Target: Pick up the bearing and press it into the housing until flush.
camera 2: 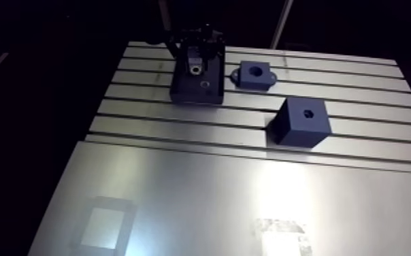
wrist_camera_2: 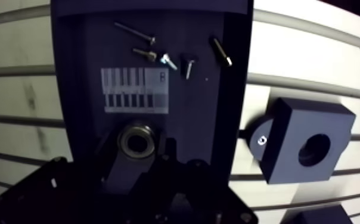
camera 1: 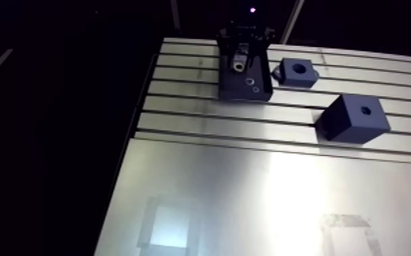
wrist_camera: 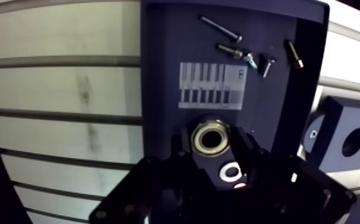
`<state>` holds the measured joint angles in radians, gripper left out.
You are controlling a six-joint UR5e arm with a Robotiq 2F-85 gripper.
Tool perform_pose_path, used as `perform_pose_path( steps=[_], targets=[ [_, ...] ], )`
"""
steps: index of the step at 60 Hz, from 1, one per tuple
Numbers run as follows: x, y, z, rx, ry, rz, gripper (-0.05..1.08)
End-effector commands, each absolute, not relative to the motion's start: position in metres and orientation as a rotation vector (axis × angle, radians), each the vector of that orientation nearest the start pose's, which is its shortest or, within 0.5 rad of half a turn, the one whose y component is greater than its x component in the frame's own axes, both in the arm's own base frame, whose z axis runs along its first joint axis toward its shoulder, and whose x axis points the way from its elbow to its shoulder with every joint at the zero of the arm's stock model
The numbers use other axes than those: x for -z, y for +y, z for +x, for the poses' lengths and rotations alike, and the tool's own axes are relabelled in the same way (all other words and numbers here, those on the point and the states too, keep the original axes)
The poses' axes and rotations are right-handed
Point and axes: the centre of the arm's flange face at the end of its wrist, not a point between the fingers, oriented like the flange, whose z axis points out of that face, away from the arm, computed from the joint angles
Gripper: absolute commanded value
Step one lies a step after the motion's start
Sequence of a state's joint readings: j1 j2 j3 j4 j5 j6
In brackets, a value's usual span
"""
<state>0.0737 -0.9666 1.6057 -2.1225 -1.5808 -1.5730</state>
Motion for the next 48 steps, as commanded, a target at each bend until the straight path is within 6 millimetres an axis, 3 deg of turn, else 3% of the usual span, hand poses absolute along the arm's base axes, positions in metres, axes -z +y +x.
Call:
perform_pose_path(
  steps=[1, 48],
  targets=[
    [-0.169, -0.180, -0.635, -0.020, 3.050, -0.117, 0.53],
    [-0.182, -0.180, -0.636, -0.019, 3.070, -0.127, 0.59]
  ],
)
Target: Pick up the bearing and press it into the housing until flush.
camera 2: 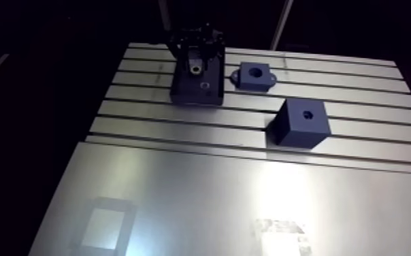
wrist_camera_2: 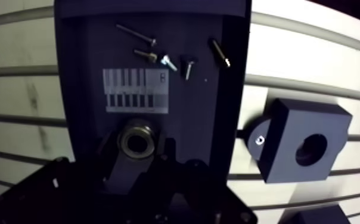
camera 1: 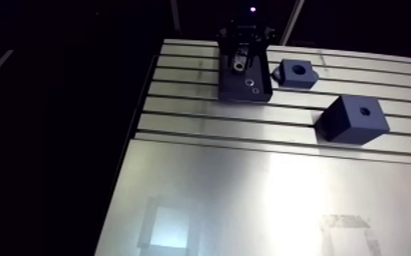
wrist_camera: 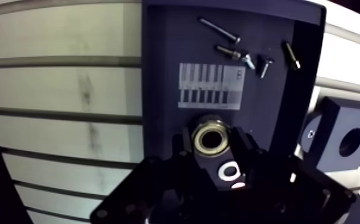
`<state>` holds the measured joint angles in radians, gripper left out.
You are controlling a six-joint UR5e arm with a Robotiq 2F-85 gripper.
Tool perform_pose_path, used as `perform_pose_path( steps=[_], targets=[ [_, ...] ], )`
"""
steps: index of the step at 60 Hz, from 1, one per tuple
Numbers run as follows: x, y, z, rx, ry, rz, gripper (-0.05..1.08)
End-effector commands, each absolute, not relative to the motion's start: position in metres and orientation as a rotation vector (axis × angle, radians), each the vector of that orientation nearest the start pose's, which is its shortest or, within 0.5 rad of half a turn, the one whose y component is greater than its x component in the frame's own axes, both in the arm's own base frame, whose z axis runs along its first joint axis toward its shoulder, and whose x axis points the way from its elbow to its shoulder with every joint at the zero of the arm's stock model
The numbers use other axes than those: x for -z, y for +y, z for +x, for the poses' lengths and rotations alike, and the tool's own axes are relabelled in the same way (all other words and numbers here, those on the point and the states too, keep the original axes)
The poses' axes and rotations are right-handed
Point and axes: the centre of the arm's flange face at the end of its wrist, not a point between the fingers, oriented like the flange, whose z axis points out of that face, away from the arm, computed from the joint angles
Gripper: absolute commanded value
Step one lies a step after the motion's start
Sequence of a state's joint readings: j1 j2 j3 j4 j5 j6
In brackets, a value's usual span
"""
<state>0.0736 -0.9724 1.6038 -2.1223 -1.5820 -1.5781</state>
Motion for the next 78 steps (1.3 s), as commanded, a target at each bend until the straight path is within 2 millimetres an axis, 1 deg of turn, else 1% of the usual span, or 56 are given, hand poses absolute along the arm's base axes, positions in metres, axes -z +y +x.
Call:
perform_pose_path(
  steps=[1, 4, 7, 11, 14, 19, 21, 22, 23, 24, 25, 28, 29, 30, 31, 32, 33, 34, 36, 37, 38, 39, 40, 41, 42, 47, 48, 49, 51, 52, 53, 54, 55, 58, 65, 70, 78],
  targets=[
    [-0.184, -0.180, -0.636, -0.019, 3.071, -0.127, 0.59],
    [-0.185, -0.180, -0.635, -0.019, 3.072, -0.127, 0.59],
    [-0.190, -0.179, -0.635, -0.016, 3.080, -0.125, 0.59],
    [-0.195, -0.173, -0.635, -0.011, 3.080, -0.115, 0.60],
    [-0.199, -0.168, -0.634, -0.012, 3.086, -0.115, 0.62],
    [-0.206, -0.163, -0.634, -0.007, 3.095, -0.120, 0.62],
    [-0.212, -0.150, -0.633, -0.010, 3.100, -0.110, 0.62],
    [-0.212, -0.150, -0.633, -0.010, 3.100, -0.110, 0.62],
    [-0.217, -0.144, -0.632, -0.010, 3.106, -0.099, 0.62],
    [-0.217, -0.144, -0.632, -0.010, 3.106, -0.099, 0.62],
    [-0.221, -0.139, -0.632, -0.008, 3.110, -0.087, 0.63],
    [-0.225, -0.134, -0.631, -0.007, 3.114, -0.077, 0.63],
    [-0.230, -0.131, -0.630, -0.009, 3.119, -0.076, 0.63],
    [-0.230, -0.131, -0.630, -0.009, 3.119, -0.076, 0.63],
    [-0.236, -0.127, -0.629, -0.010, 3.123, -0.078, 0.63],
    [-0.236, -0.127, -0.629, -0.010, 3.123, -0.078, 0.63],
    [-0.241, -0.121, -0.629, -0.008, 3.125, -0.076, 0.63],
    [-0.241, -0.121, -0.629, -0.008, 3.125, -0.076, 0.63],
    [-0.250, -0.105, -0.628, -0.008, 3.134, -0.070, 0.63],
    [-0.250, -0.105, -0.628, -0.008, 3.134, -0.070, 0.63],
    [-0.254, -0.098, -0.628, -0.008, 3.140, -0.061, 0.63],
    [-0.254, -0.098, -0.628, -0.008, 3.140, -0.061, 0.63],
    [-0.256, -0.090, -0.628, -0.008, 3.141, -0.051, 0.63],
    [-0.256, -0.090, -0.628, -0.008, 3.141, -0.051, 0.63],
    [-0.257, -0.084, -0.628, -0.008, 3.142, -0.043, 0.63],
    [-0.255, -0.074, -0.627, -0.010, 3.137, -0.029, 0.63],
    [-0.254, -0.069, -0.627, -0.012, 3.134, -0.016, 0.63],
    [-0.254, -0.069, -0.627, -0.012, 3.134, -0.016, 0.63],
    [-0.250, -0.058, -0.626, -0.011, 3.125, 0.008, 0.63],
    [-0.250, -0.058, -0.626, -0.011, 3.125, 0.008, 0.63],
    [-0.249, -0.052, -0.625, -0.012, 3.123, 0.023, 0.63],
    [-0.249, -0.052, -0.625, -0.012, 3.123, 0.023, 0.63],
    [-0.247, -0.048, -0.625, -0.011, 3.119, 0.035, 0.63],
    [-0.245, -0.042, -0.623, -0.010, 3.114, 0.048, 0.63],
    [-0.242, -0.039, -0.623, -0.010, 3.115, 0.034, 0.63],
    [-0.239, -0.030, -0.623, -0.011, 3.110, 0.039, 0.63],
    [-0.235, -0.028, -0.624, -0.012, 3.105, 0.043, 0.63]
  ],
)
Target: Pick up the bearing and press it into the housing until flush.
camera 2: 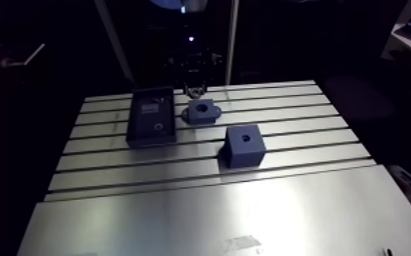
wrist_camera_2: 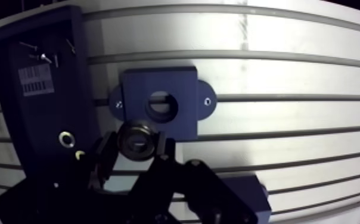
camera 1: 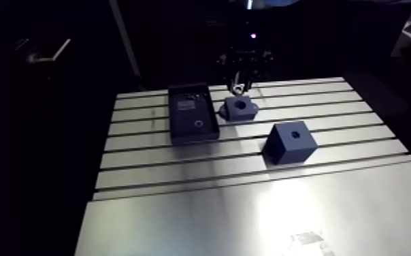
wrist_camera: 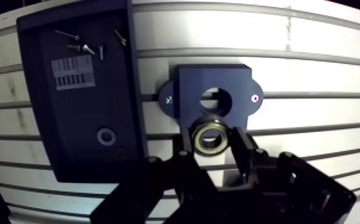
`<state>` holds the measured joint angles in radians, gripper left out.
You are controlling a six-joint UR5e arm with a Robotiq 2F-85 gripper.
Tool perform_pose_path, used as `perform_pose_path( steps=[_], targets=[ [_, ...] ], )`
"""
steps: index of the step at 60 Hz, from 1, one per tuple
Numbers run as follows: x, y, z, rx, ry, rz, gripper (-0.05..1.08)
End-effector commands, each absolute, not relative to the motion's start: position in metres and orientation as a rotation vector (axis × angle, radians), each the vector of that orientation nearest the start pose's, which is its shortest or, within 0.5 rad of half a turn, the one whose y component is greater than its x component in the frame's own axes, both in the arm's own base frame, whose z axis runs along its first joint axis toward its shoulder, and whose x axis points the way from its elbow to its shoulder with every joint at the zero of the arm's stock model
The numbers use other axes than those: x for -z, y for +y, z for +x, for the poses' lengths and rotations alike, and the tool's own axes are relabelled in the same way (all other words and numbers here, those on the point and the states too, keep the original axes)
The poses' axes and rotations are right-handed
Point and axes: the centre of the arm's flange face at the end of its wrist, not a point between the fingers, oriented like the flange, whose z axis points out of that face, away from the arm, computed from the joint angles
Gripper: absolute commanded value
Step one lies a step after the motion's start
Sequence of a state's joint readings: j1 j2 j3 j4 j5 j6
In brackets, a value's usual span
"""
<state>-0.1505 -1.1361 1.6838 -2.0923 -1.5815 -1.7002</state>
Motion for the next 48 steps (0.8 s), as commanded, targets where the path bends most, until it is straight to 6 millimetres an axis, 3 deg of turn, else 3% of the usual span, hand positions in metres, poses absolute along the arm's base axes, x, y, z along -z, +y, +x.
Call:
perform_pose_path(
  steps=[1, 26, 48],
  targets=[
    [-0.235, -0.028, -0.624, -0.012, 3.105, 0.043, 0.63],
    [-0.213, -0.026, -0.627, -0.007, 3.078, 0.048, 0.63],
    [-0.205, -0.025, -0.632, -0.023, 3.079, 0.047, 0.64]
  ],
)
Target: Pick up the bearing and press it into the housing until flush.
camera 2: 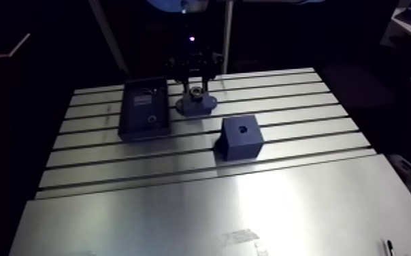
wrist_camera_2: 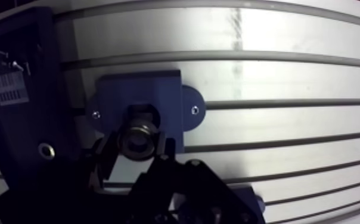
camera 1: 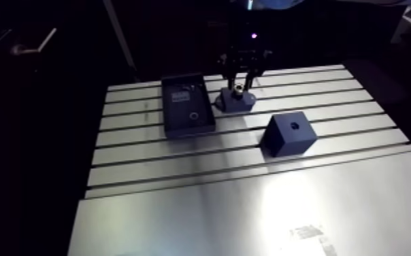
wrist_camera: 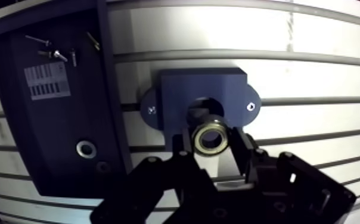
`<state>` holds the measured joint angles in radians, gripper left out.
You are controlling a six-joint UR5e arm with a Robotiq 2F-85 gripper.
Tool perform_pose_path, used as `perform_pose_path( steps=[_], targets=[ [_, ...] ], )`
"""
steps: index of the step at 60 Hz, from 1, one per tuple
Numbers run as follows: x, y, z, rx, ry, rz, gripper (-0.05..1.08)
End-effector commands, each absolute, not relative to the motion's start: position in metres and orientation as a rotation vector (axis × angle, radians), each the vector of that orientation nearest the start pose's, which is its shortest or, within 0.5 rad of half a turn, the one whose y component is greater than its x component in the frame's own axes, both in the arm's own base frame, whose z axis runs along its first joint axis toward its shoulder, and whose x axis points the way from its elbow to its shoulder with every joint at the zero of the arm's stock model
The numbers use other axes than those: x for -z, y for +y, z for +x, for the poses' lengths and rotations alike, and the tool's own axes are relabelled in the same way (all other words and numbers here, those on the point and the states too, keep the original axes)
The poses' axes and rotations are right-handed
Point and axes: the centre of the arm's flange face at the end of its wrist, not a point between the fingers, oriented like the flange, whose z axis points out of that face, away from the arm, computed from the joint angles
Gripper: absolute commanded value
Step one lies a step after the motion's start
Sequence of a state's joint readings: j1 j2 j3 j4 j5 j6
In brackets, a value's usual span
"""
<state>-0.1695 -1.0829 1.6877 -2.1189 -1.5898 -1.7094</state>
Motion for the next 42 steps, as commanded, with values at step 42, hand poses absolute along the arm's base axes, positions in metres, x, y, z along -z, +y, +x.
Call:
perform_pose_path(
  steps=[42],
  targets=[
    [-0.189, -0.025, -0.637, -0.020, 3.058, 0.049, 0.65]
  ],
)
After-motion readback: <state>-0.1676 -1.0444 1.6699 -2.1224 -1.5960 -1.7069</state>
